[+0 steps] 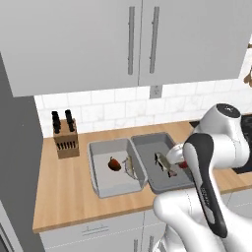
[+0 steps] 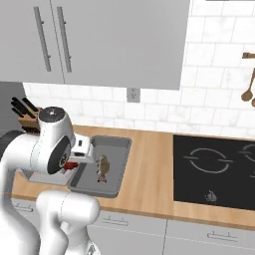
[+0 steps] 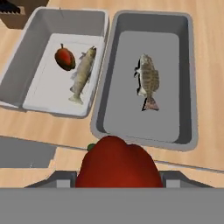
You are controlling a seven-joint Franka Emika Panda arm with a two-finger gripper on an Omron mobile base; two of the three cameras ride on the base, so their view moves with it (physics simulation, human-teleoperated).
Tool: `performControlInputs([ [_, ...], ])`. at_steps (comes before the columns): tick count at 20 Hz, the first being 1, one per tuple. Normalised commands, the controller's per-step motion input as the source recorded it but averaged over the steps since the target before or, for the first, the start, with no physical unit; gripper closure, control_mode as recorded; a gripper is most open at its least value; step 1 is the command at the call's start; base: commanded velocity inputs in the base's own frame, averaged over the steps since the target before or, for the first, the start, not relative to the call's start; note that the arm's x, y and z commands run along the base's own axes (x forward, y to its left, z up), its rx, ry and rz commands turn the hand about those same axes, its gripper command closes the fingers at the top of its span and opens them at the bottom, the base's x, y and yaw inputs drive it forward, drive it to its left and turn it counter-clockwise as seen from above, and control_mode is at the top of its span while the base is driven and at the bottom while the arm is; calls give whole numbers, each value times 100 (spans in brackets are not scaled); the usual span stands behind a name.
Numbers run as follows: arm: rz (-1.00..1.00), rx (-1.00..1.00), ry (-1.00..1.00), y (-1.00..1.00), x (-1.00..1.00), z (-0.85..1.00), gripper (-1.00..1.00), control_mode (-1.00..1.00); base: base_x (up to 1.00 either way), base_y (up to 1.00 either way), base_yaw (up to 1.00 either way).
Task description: Place one bell pepper and one fish in each tupperware on the nearby counter, to pack two identical lunches.
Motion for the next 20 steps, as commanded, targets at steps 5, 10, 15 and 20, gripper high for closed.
performControlInputs([
  [5,4,0,0,0,99,-89,100,-100,0,0,0],
  [10,7,0,0,0,65,-72,100,-100,0,0,0],
  [15,6,0,0,0,54,-64,100,-100,0,0,0],
  [20,2,2,0,-3,37,-29,100,-100,0,0,0],
])
